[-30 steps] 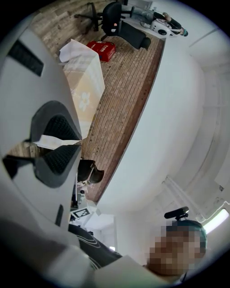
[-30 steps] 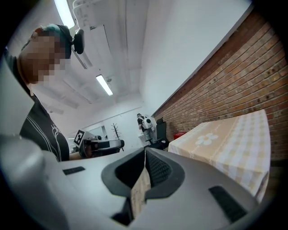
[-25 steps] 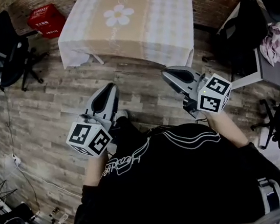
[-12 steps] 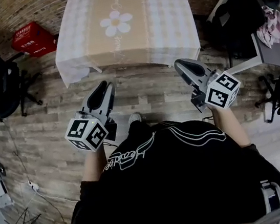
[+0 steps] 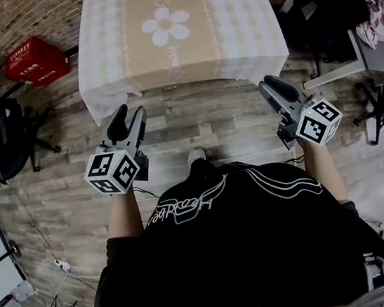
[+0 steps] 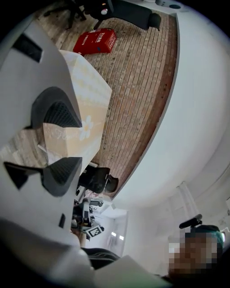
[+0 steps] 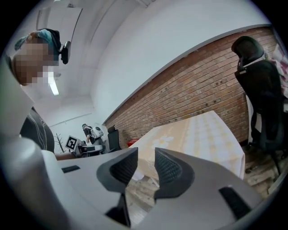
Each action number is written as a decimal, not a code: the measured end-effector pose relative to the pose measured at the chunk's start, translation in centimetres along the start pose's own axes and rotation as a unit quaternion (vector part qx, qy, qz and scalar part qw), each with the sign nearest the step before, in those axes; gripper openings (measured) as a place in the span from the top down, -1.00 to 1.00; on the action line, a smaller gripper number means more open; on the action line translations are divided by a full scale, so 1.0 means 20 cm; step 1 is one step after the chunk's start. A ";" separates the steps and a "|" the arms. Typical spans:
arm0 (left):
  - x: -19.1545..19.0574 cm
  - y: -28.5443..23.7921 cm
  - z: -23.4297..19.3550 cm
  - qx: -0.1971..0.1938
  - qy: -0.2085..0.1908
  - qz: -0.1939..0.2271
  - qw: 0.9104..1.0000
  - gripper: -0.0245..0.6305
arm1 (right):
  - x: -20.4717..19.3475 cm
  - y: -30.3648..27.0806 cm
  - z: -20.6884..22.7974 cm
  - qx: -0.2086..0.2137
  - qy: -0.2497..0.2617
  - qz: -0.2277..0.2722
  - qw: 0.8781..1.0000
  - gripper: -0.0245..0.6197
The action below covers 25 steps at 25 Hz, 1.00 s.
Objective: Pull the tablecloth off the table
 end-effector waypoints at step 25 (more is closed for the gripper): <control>-0.72 -0.17 -1.13 0.180 -0.065 -0.177 0.966 0.09 | -0.40 -0.10 1.00 -0.355 0.068 -0.098 0.927 0.28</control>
Point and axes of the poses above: the fingertips, and each gripper's own axes: y backward along the fingers, z to its right, x out of its top, the point moved 9 cm from there along y, backward along the fingers, and after that the axes turned 11 degrees about -y, right-handed, at the moved point
